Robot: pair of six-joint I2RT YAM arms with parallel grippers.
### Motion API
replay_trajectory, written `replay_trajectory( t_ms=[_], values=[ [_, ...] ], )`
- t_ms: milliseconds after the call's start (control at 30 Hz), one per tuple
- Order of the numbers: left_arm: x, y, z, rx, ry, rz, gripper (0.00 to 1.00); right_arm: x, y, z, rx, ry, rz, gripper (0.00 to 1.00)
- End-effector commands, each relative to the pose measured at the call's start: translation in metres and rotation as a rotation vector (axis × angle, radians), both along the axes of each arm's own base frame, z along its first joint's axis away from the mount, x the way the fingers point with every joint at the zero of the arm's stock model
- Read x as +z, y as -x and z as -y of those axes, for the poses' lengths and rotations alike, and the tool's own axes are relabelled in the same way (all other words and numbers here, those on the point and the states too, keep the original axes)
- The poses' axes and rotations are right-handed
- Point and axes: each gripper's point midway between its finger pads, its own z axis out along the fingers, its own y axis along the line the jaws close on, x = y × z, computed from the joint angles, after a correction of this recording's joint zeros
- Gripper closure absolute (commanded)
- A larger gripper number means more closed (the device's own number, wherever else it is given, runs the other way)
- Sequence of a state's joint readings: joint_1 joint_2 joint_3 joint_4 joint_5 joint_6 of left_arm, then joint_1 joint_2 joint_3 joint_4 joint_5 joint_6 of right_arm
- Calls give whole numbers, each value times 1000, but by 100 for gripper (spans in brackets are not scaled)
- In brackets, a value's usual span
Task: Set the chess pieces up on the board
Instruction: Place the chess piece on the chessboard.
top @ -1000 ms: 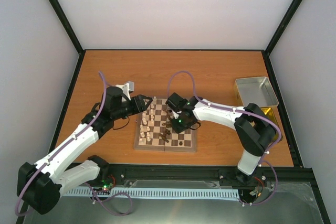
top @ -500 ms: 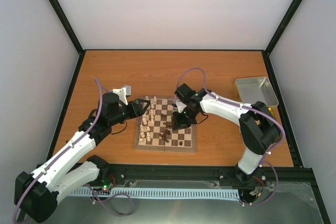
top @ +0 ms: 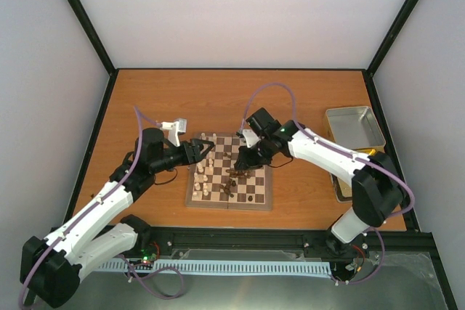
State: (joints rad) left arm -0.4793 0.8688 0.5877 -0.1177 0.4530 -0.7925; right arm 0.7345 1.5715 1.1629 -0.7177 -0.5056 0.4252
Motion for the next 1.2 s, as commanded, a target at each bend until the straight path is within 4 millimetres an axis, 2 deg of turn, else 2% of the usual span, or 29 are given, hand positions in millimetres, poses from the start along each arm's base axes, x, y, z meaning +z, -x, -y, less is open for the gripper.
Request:
replay_trajectory(
  t_ms=[0,133,233,500,733,1000,1100,1167],
  values=[
    [18,16,20,-126,152,-68,33,48,-12,-9,79,-166,267,97],
    [17,18,29,-158,225,-159,32,79,-14,-18,144,-286,451,97],
    [17,15,37,-185,266,-204,31,93,-18,-23,178,-310,550,97],
    [12,8,49,-210,344,-311,31,91,-22,-29,231,-270,630,97],
    [-2,4,51,-188,341,-362,50,87,-18,-30,250,-278,625,97],
    [0,0,54,-195,351,-369,44,85,-16,-34,281,-286,615,97],
    [1,-2,55,-196,354,-367,49,85,-14,-35,298,-292,612,97],
    [2,-3,56,-198,355,-365,56,83,-15,-36,299,-287,608,97]
  ],
)
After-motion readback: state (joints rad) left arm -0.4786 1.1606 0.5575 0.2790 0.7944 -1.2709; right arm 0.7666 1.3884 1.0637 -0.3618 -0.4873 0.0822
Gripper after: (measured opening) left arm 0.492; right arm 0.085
